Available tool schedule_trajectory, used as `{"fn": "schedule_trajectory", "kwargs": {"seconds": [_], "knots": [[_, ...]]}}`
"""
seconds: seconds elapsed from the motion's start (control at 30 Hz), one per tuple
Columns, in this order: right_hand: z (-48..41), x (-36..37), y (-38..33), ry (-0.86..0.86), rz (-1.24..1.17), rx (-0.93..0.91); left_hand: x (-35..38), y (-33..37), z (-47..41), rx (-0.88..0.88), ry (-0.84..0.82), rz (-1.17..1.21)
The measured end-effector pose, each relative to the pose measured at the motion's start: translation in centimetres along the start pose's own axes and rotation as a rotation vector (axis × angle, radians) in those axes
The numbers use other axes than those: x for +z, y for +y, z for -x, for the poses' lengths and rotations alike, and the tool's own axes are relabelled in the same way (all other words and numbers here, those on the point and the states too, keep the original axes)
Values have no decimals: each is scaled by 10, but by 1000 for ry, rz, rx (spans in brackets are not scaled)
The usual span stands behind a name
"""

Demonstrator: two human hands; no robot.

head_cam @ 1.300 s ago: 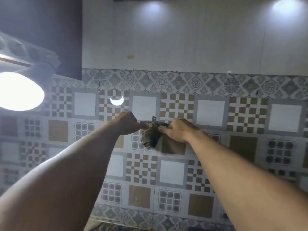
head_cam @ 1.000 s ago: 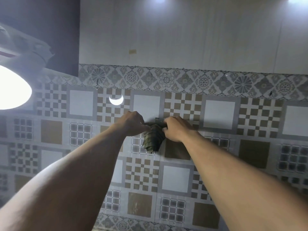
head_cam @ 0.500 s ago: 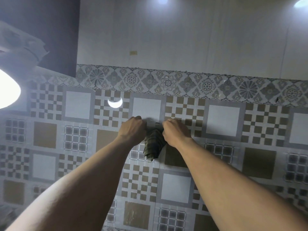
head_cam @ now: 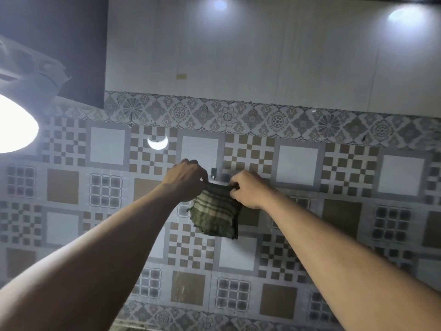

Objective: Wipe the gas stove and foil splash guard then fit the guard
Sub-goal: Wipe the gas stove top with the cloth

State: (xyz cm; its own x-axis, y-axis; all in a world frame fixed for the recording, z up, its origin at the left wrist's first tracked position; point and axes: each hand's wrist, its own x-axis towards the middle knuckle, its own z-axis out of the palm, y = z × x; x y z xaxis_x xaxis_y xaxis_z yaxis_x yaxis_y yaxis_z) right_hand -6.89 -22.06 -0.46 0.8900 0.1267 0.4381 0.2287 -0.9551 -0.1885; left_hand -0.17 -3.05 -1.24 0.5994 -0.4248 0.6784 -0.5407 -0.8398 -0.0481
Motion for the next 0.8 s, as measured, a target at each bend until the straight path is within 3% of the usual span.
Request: {"fn": "schedule_trajectory", "kwargs": {"seconds": [0.37,0.57,0.7,0.8], "knots": [[95,-40,26,44,-218,58,-30,89,41,-113,-218,455],[146,-61,41,71,-301,63,-60,161,66,-315,-424,988],[182,-72,54,91,-345,93,-71,205,84,-379,-523,1139],[206,-77,68,108,-381,110,-70,228,94,-363,-540,1104]]}}
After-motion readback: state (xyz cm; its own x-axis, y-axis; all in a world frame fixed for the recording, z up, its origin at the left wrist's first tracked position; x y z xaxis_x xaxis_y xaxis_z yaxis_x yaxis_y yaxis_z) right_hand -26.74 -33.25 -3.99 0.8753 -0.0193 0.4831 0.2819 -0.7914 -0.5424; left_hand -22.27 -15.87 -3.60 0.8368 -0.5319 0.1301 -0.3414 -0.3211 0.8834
